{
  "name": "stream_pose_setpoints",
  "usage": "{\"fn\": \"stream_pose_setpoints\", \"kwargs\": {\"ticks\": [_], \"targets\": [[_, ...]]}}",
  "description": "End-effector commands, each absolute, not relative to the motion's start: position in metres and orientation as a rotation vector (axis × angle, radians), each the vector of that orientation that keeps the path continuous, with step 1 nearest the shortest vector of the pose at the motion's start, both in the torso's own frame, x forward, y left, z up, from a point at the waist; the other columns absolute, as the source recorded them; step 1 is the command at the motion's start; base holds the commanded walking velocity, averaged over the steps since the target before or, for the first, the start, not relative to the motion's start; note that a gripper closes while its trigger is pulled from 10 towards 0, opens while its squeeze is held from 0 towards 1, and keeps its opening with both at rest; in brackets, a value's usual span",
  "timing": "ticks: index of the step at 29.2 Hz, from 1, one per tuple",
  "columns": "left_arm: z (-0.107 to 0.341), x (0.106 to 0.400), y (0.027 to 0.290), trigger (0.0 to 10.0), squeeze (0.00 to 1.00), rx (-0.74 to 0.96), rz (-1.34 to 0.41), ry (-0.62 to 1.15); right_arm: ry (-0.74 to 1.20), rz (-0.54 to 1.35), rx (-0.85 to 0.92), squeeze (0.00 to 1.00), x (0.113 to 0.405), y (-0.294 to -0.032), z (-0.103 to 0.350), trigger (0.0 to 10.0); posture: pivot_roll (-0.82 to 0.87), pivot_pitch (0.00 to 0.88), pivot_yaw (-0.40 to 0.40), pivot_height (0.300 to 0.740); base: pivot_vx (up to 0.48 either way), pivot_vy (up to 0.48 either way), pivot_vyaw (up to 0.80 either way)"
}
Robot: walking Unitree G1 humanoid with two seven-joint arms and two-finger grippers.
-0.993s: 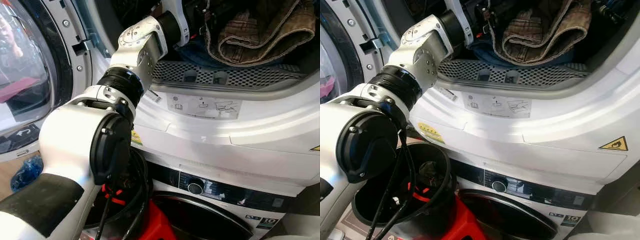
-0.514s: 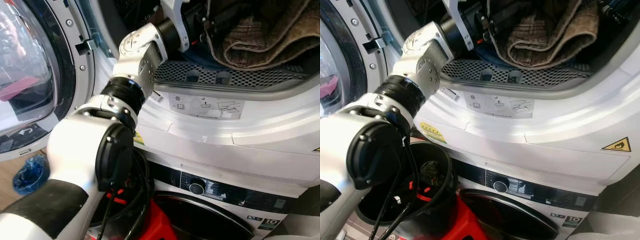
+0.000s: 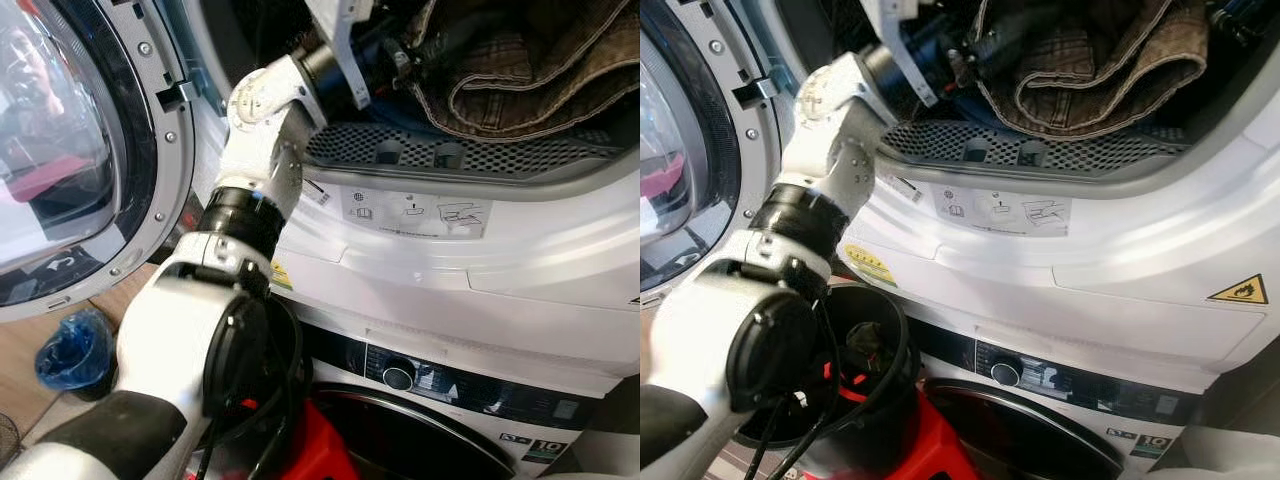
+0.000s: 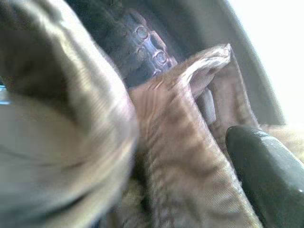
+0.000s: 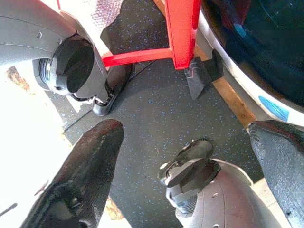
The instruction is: Clothes washing
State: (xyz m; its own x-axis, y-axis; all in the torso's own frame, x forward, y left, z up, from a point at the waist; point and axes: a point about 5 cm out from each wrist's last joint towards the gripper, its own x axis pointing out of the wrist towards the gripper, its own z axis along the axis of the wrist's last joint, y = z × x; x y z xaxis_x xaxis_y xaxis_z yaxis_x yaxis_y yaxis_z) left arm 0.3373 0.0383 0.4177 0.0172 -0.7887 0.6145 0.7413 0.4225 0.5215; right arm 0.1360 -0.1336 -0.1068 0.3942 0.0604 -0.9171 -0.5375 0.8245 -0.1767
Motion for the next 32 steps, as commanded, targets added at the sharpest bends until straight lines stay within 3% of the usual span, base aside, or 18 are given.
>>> {"fn": "stream_pose_setpoints", "kwargs": {"ticks": [1, 20, 25, 32], "targets": [[0.421, 0.322, 0.036, 10.0, 0.00, 0.087, -1.288, -1.030, 1.250, 0.407, -0.477, 0.00, 0.101, -0.137, -0.118, 10.0, -0.06, 0.024, 0.193, 0.740, 0.000, 0.000, 0.00], [0.384, 0.273, 0.053, 10.0, 0.00, 0.058, -1.565, -0.832, 1.241, 0.400, -0.460, 0.00, 0.104, -0.136, -0.117, 10.0, -0.05, 0.035, 0.191, 0.740, 0.000, 0.000, 0.00], [0.363, 0.259, 0.079, 10.0, 0.00, 0.070, -1.722, -0.589, 1.237, 0.404, -0.453, 0.00, 0.105, -0.134, -0.117, 10.0, -0.03, 0.038, 0.185, 0.740, 0.000, 0.000, 0.00], [0.326, 0.249, 0.089, 10.0, 0.00, 0.108, -1.893, -0.312, 1.235, 0.415, -0.462, 0.00, 0.106, -0.134, -0.116, 10.0, -0.01, 0.037, 0.183, 0.740, 0.000, 0.000, 0.00]]}}
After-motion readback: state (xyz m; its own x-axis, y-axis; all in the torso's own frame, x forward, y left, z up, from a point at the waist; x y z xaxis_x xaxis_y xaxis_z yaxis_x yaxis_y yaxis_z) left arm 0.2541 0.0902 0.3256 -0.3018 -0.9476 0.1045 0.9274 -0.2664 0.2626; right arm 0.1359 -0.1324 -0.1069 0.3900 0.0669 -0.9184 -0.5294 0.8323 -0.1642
